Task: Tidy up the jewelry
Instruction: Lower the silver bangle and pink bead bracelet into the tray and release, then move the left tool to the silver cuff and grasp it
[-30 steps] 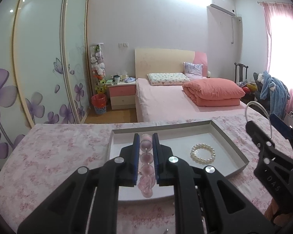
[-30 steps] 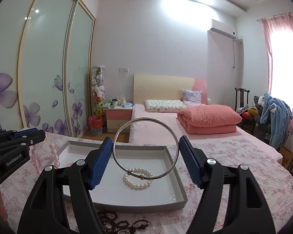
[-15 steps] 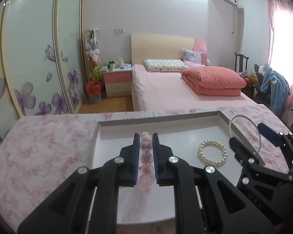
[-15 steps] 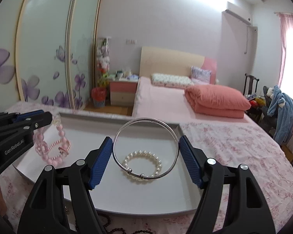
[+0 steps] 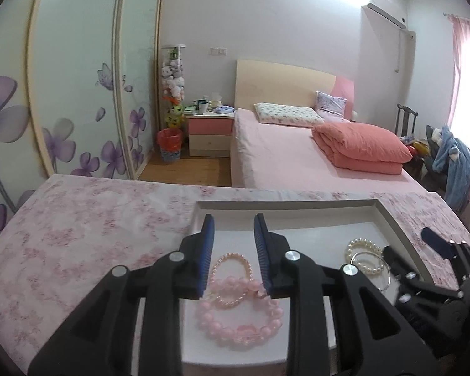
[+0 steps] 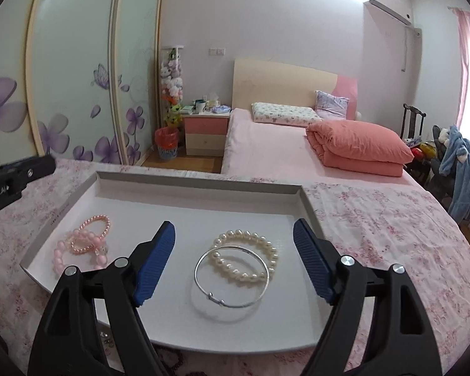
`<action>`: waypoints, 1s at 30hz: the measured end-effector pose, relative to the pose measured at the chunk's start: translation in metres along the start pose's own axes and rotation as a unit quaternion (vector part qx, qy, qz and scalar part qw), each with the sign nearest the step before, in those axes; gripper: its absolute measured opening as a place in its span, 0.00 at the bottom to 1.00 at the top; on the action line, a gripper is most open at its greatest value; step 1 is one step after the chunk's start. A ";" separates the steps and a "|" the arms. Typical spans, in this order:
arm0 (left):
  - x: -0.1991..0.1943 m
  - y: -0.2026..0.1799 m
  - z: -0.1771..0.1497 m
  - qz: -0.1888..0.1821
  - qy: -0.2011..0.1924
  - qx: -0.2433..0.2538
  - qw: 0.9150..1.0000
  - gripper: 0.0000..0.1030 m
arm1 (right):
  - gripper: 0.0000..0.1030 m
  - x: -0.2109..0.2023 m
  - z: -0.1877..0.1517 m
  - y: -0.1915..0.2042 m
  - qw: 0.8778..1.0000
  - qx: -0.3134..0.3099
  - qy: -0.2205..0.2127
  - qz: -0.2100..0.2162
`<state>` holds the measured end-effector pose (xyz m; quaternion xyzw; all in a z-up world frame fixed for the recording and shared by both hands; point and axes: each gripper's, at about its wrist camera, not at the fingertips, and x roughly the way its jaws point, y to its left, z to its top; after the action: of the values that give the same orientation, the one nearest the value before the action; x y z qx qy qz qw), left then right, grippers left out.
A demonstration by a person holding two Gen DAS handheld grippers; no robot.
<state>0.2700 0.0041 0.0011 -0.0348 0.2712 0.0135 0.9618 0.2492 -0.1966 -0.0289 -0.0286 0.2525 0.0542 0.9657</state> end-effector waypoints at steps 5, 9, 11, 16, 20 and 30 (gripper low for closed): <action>-0.019 0.009 -0.005 0.000 -0.002 -0.004 1.000 0.27 | 0.74 -0.019 0.002 -0.018 1.000 0.025 -0.007 -0.006; -0.039 0.011 -0.017 -0.010 0.003 -0.006 1.000 0.30 | 0.73 -0.034 -0.003 -0.023 1.000 0.028 -0.007 -0.009; -0.047 0.009 -0.024 -0.016 0.008 -0.004 1.000 0.32 | 0.73 -0.043 -0.007 -0.025 1.000 0.027 -0.006 -0.009; -0.068 -0.001 -0.055 -0.055 0.046 -0.005 0.997 0.48 | 0.73 -0.060 -0.019 -0.030 0.999 0.030 0.002 -0.011; -0.076 -0.019 -0.087 -0.076 0.090 0.008 0.993 0.65 | 0.73 -0.075 -0.033 -0.035 0.999 0.033 0.010 -0.014; -0.065 -0.068 -0.141 -0.050 0.172 0.083 0.980 0.88 | 0.73 -0.091 -0.055 -0.052 0.998 0.053 0.027 -0.018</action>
<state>0.1438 -0.0744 -0.0809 0.0296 0.4311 -0.0629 0.8996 0.1501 -0.2610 -0.0302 0.0167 0.2804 0.0222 0.9595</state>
